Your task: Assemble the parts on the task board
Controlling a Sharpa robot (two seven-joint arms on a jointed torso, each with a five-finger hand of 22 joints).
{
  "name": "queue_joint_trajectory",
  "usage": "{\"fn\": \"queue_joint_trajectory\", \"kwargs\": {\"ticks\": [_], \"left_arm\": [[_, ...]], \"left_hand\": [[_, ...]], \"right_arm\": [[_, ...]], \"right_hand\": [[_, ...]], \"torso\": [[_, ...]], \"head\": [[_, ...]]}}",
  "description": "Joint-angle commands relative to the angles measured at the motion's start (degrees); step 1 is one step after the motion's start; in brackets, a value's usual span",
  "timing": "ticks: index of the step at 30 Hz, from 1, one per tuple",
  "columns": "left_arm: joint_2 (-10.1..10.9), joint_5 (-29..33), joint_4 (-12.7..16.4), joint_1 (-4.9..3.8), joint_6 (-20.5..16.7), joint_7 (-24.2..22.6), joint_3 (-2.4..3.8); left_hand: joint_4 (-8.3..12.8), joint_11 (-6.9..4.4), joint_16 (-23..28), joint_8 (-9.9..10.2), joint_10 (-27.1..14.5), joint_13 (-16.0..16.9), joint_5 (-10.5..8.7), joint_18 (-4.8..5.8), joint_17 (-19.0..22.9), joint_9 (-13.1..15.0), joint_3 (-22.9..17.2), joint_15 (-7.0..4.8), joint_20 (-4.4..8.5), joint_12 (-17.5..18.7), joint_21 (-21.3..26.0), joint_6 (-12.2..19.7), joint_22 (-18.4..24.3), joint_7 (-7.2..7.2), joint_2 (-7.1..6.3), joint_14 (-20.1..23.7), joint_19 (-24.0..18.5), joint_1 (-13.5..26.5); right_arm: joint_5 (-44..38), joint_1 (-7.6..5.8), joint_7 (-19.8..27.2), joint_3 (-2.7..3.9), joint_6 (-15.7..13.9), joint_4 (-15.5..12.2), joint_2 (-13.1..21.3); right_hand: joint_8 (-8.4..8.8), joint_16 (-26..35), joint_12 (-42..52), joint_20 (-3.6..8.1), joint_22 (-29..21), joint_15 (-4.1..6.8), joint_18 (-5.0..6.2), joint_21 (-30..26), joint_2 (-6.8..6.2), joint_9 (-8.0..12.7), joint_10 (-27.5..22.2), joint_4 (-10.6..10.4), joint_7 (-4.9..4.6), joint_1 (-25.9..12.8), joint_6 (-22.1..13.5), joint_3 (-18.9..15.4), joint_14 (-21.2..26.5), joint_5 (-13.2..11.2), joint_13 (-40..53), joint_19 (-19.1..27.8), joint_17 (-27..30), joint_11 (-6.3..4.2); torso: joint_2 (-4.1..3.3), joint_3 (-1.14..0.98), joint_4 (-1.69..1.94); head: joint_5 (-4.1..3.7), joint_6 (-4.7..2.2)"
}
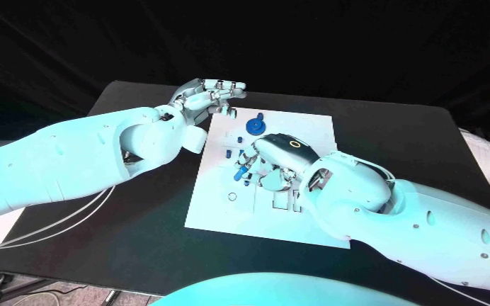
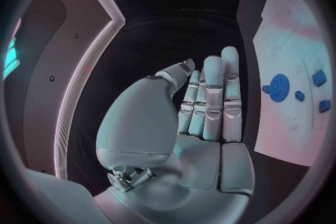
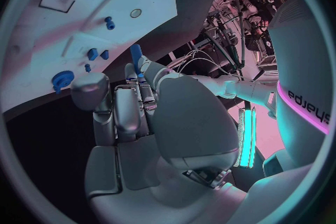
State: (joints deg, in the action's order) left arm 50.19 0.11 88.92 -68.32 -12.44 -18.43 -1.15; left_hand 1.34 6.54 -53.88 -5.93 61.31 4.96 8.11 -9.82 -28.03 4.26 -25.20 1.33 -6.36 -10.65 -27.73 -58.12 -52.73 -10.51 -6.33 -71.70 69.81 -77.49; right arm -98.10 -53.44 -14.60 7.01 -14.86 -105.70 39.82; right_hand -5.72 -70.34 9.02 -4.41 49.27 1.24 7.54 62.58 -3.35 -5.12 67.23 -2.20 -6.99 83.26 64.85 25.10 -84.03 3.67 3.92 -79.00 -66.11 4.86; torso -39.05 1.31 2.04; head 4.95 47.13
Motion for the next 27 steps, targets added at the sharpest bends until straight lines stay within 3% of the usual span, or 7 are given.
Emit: {"fn": "queue_joint_trajectory", "kwargs": {"ticks": [1,3,8,12,27], "left_arm": [[-0.2,-0.2,0.0,-0.01,1.3,-0.4,0.03],[-0.2,-0.2,0.0,-0.01,1.3,-0.4,0.03],[-0.2,-0.2,0.0,-0.01,1.3,-0.4,0.03],[-0.2,-0.2,0.0,-0.01,1.3,-0.3,0.03],[-0.4,-0.2,-0.2,-0.02,1.3,-0.2,0.03]], "left_hand": [[0.0,0.05,0.1,0.0,-0.3,-0.1,0.29,-0.57,0.0,-0.1,0.4,-0.09,-0.39,-0.3,0.3,0.4,0.1,-0.17,0.1,0.4,0.2,-0.1],[0.0,0.05,0.1,0.0,-0.3,-0.1,0.29,-0.57,0.0,-0.1,0.4,-0.09,-0.39,-0.3,0.3,0.4,0.1,-0.17,0.1,0.4,0.2,-0.1],[0.0,0.05,0.1,0.0,-0.3,-0.1,0.29,-0.57,0.0,-0.1,0.4,-0.09,-0.39,-0.3,0.3,0.4,0.1,-0.17,0.1,0.4,0.2,-0.1],[0.0,0.05,0.1,0.0,-0.3,-0.1,0.29,-0.57,0.0,-0.1,0.4,-0.09,-0.39,-0.3,0.3,0.4,0.1,-0.17,0.1,0.4,0.2,-0.1],[-0.1,0.05,0.1,0.0,-0.3,-0.1,0.29,-0.57,0.1,-0.1,0.5,-0.07,-0.4,-0.4,0.3,0.4,0.1,-0.17,0.11,0.5,0.2,0.0]], "right_arm": [[-2.0,0.54,1.3,-0.43,0.0,1.0,-1.2],[-2.3,0.86,1.4,-0.82,0.4,1.7,-2.0],[-3.0,1.4,1.3,-1.54,1.6,3.7,-3.2],[-3.3,1.67,1.3,-1.92,2.6,4.5,-3.7],[-4.1,2.18,0.9,-2.46,4.9,6.1,-4.8]], "right_hand": [[-0.12,-0.1,-0.2,0.14,0.0,0.33,-0.21,0.2,-0.08,-0.1,2.1,0.0,-0.21,-0.4,0.3,0.3,-2.3,0.3,0.1,-0.3,0.0,-1.54],[-0.11,-0.1,-0.3,0.14,0.0,0.33,-0.21,0.2,-0.09,-0.1,2.1,0.0,-0.22,-0.5,0.3,0.3,-2.3,0.3,0.1,-0.3,0.0,-1.53],[-0.1,-0.2,-0.3,0.14,0.1,0.33,-0.23,0.3,-0.13,-0.1,2.1,0.0,-0.24,-0.6,0.3,0.3,-2.3,0.4,0.1,-0.3,-0.1,-1.52],[-0.1,-0.2,-0.3,0.14,0.1,0.32,-0.23,0.3,-0.13,-0.1,2.1,0.0,-0.25,-0.6,0.3,0.3,-2.3,0.4,0.1,-0.3,-0.1,-1.51],[-0.09,-0.2,-0.4,0.13,0.1,0.32,-0.23,0.3,-0.13,-0.1,2.2,0.0,-0.25,-0.7,0.3,0.4,-2.3,0.4,0.1,-0.3,-0.1,-1.52]], "torso": [[-0.03,0.05,0.06],[-0.02,0.11,-0.02],[-0.01,0.03,-0.16],[-0.06,-0.03,-0.06],[-0.09,-0.07,-0.04]], "head": [[0.49,0.19],[0.73,0.28],[0.94,0.4],[0.95,0.42],[1.21,0.52]]}}
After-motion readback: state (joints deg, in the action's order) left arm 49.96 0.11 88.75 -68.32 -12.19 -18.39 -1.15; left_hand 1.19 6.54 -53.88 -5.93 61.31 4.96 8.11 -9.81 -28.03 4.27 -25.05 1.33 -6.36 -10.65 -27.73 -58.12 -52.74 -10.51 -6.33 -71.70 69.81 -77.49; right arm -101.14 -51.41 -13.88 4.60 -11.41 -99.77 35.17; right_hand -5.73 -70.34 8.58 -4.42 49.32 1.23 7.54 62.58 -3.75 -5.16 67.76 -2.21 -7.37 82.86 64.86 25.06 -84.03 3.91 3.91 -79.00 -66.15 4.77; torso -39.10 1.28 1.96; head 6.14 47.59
